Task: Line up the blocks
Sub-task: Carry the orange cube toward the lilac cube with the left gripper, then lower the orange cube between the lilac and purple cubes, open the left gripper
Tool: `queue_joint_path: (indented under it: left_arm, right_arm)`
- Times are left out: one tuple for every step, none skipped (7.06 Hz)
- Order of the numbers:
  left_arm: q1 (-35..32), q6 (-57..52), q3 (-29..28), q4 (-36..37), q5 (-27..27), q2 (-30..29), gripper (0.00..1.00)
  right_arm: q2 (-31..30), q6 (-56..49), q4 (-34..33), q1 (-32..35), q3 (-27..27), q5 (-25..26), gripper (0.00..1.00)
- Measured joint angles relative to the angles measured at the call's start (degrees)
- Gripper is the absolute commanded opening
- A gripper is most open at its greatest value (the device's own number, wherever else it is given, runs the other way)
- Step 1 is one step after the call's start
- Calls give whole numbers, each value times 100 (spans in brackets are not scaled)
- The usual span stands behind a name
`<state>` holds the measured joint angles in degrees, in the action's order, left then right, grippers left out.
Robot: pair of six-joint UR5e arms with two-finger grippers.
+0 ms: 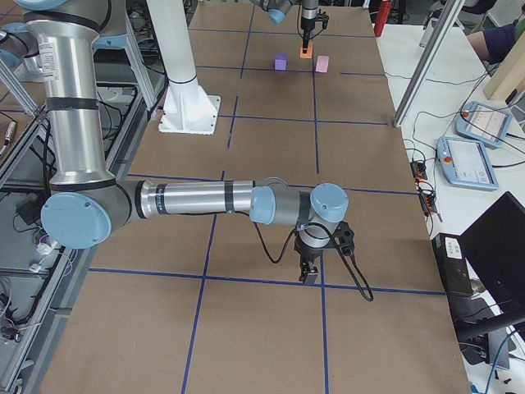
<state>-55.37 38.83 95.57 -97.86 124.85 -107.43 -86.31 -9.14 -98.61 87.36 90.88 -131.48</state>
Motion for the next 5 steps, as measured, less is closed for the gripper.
queue_joint_path:
  left_arm:
    - [12, -24, -119, -51, 31, 41, 22]
    - [27, -33, -285, -121, 94, 39, 22]
    - [37, -37, -418, -172, 140, 17, 25]
    - [40, -38, -507, -204, 160, -19, 25]
    - [49, -36, -565, -224, 179, -57, 26]
  right_arm:
    - [0, 0, 0, 0, 0, 0, 100]
    - [0, 0, 0, 0, 0, 0, 100]
    - [0, 0, 0, 0, 0, 0, 100]
    - [0, 0, 0, 0, 0, 0, 100]
    - [0, 0, 0, 0, 0, 0, 100]
